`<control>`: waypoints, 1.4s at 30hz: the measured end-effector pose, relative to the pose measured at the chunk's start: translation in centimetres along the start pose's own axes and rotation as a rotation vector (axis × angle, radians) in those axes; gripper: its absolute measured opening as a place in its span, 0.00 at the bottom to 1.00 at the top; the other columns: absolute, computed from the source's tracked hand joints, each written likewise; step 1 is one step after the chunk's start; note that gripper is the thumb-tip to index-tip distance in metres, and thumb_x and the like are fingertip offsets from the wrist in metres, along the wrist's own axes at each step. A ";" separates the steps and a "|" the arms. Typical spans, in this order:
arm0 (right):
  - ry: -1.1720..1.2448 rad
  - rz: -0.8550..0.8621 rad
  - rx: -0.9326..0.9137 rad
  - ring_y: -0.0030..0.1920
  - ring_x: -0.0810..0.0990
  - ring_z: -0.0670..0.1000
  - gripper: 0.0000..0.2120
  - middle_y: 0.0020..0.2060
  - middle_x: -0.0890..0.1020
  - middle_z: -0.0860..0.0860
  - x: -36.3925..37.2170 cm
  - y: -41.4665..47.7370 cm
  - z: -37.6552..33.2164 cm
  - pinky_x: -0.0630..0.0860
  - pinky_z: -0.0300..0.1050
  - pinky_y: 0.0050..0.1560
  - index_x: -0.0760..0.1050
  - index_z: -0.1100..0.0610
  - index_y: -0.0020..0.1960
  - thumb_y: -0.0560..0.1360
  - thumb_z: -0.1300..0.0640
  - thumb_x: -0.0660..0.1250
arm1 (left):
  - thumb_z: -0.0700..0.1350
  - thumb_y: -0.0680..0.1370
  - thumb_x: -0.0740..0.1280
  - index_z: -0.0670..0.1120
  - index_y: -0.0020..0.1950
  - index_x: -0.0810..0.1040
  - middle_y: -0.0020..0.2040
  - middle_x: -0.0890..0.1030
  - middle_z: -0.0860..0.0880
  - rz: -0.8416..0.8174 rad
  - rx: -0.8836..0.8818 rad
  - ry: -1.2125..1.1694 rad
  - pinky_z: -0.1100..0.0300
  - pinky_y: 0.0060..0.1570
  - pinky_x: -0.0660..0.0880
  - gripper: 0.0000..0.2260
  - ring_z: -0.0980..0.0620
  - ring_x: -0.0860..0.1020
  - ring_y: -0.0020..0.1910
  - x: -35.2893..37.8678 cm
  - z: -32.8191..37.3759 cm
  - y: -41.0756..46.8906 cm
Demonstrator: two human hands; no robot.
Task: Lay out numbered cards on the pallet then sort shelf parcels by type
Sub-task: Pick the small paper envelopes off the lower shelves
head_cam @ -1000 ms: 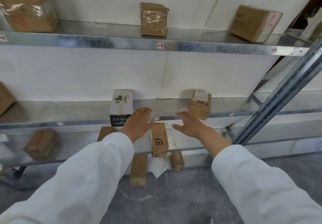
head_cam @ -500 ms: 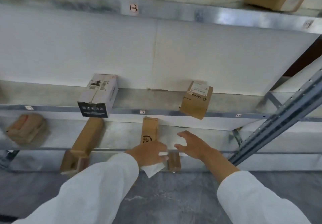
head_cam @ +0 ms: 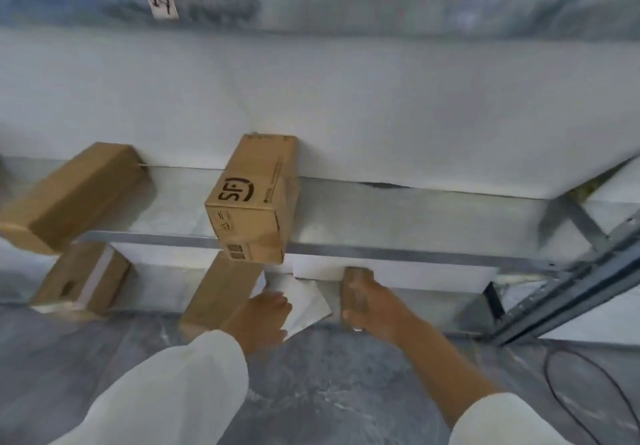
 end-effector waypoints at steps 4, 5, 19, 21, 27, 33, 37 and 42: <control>-0.122 0.089 0.003 0.69 0.67 0.60 0.29 0.69 0.67 0.58 6.4 6.7 6.0 0.67 0.50 0.67 0.61 0.59 0.72 0.76 0.48 0.65 | 0.52 0.81 0.56 0.43 0.71 0.66 0.70 0.68 0.45 0.049 -0.110 -0.044 0.51 0.67 0.67 0.21 0.46 0.68 0.69 7.6 -1.5 6.7; -0.160 0.110 0.025 0.68 0.68 0.61 0.27 0.67 0.69 0.58 7.5 8.1 6.8 0.67 0.51 0.66 0.63 0.59 0.71 0.77 0.48 0.64 | 0.53 0.82 0.56 0.44 0.71 0.65 0.70 0.68 0.46 0.048 -0.153 -0.078 0.52 0.67 0.67 0.21 0.47 0.68 0.69 9.1 -2.0 8.0; 0.151 0.209 0.394 0.58 0.76 0.58 0.16 0.59 0.74 0.57 25.9 18.0 10.6 0.70 0.44 0.49 0.68 0.62 0.64 0.81 0.53 0.56 | 0.57 0.82 0.54 0.37 0.66 0.67 0.64 0.72 0.40 0.012 -0.337 -0.297 0.49 0.73 0.56 0.25 0.43 0.68 0.66 22.1 -6.7 19.3; 0.198 0.176 0.408 0.60 0.76 0.58 0.19 0.61 0.74 0.58 27.1 19.5 10.3 0.74 0.46 0.54 0.67 0.64 0.65 0.81 0.52 0.57 | 0.56 0.82 0.56 0.37 0.66 0.68 0.64 0.72 0.39 0.059 -0.368 -0.435 0.52 0.66 0.66 0.24 0.43 0.70 0.64 22.4 -8.0 20.2; 0.538 0.236 0.514 0.65 0.72 0.59 0.27 0.67 0.71 0.62 28.1 22.4 9.1 0.71 0.44 0.59 0.59 0.68 0.70 0.80 0.53 0.62 | 0.64 0.76 0.59 0.43 0.64 0.71 0.62 0.76 0.43 -0.008 -0.391 -0.532 0.51 0.67 0.65 0.28 0.44 0.71 0.64 25.5 -9.5 22.4; 0.828 0.284 0.542 0.65 0.72 0.60 0.30 0.67 0.72 0.60 28.0 22.7 8.6 0.71 0.45 0.60 0.57 0.68 0.72 0.77 0.59 0.67 | 0.58 0.71 0.72 0.54 0.67 0.67 0.74 0.56 0.45 -0.033 -0.421 -0.741 0.56 0.68 0.62 0.28 0.44 0.55 0.74 25.0 -8.2 21.1; 0.970 0.337 0.587 0.66 0.71 0.62 0.34 0.67 0.70 0.63 27.6 22.0 8.7 0.72 0.55 0.65 0.52 0.67 0.72 0.74 0.68 0.68 | 0.51 0.69 0.77 0.52 0.62 0.68 0.66 0.69 0.46 -0.015 -0.401 -0.982 0.55 0.57 0.74 0.27 0.45 0.72 0.62 25.4 -8.0 20.8; 0.785 0.307 0.497 0.62 0.75 0.60 0.22 0.63 0.75 0.62 26.2 20.6 9.2 0.73 0.46 0.56 0.65 0.66 0.67 0.76 0.65 0.67 | 0.48 0.76 0.71 0.40 0.64 0.74 0.61 0.79 0.44 -0.074 -0.474 -1.184 0.53 0.59 0.76 0.20 0.46 0.78 0.57 25.0 -8.4 19.3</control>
Point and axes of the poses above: each hand's wrist, its own y-axis towards the middle knuckle, its own x-axis out of the palm, z = x × y, the point moved 3 cm from there along y, towards the middle knuckle
